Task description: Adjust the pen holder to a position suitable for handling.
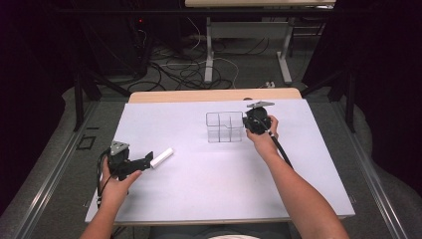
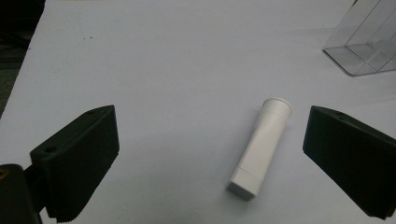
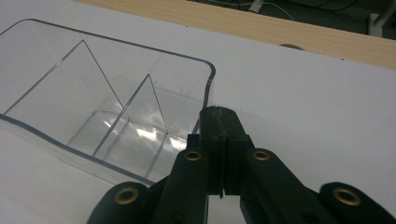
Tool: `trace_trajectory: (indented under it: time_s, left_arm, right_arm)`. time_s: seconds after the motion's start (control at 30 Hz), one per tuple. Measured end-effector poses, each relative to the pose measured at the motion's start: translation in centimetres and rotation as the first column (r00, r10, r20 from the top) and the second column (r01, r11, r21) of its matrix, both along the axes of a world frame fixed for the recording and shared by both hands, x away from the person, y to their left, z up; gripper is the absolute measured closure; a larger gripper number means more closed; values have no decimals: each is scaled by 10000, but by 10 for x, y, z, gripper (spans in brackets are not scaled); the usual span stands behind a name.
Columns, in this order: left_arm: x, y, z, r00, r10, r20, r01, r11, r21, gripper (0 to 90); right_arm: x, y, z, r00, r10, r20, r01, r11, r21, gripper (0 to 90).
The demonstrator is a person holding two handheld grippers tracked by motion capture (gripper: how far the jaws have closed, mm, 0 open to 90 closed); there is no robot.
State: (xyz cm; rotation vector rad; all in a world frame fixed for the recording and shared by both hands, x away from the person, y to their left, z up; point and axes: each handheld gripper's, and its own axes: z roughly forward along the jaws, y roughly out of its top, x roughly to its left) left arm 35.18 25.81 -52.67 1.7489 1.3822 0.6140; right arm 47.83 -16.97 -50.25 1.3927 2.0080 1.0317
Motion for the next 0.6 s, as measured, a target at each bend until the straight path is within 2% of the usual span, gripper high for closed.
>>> trace_trajectory:
  time_s: [0.27, 0.37, 0.6]
  left_arm:
    - [0, 0, 0, 10000, -8, 17, 8, 10000, 1, 35]
    - [0, 0, 0, 10000, 2, 31, -2, 10000, -5, 35]
    - [0, 1, 0, 10000, -3, 10, 3, 10000, -30, 35]
  right_arm:
    - [1, 14, 0, 9998, 185, -21, -185, 9998, 58, 900]
    - [0, 21, -1, 9998, 185, -93, -183, 9995, 263, 900]
    - [-2, 29, -1, 9994, 333, -87, -331, 9992, 239, 900]
